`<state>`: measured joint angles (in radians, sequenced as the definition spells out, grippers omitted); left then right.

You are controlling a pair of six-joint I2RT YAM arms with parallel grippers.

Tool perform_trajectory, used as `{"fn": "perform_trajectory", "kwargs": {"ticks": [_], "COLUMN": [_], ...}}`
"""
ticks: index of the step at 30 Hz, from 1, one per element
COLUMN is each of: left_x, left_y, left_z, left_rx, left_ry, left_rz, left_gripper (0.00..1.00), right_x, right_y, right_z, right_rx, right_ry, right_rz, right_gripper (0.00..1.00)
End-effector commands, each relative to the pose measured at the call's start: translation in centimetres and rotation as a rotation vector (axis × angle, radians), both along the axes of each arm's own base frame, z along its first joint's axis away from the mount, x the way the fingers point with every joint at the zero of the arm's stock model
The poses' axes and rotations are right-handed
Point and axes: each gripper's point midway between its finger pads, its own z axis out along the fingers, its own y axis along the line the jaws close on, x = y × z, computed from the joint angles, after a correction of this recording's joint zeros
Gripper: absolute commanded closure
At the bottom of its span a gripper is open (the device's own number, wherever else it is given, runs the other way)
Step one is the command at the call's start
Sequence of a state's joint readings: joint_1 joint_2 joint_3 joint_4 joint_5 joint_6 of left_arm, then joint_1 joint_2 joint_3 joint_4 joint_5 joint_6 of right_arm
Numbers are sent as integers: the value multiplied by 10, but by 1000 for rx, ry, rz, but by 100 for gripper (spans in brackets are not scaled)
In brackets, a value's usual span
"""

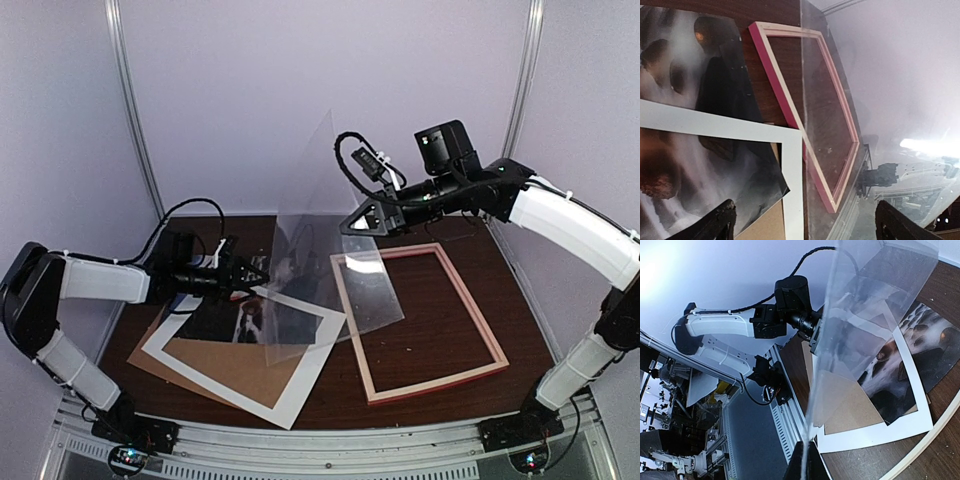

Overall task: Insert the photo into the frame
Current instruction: Pass from the right arm to the left

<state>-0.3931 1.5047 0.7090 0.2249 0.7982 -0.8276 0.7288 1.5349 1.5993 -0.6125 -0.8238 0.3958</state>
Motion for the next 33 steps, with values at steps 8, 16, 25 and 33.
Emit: {"fn": "perform_trajectory", "kwargs": {"ticks": [8,16,25,33], "left_x": [22,24,18,18], "left_y": [-33,-43,-58,-60], "left_z": [41,37,44,56], "left_rx": [-298,-308,-314,-336], "left_ry": [-49,-38,-36,-50], "left_rz": [-65,-90,-148,-167], "left_gripper": [2,3,2,7], "right_x": [-7,-9,-9,1], "right_y": [-7,-8,-8,-21], "right_z": [14,16,10,-14], "right_rx": [24,33,18,-80], "right_ry": [-41,-40,-38,-21], "right_rz": [8,10,11,-44], "right_gripper": [100,100,100,100]}}
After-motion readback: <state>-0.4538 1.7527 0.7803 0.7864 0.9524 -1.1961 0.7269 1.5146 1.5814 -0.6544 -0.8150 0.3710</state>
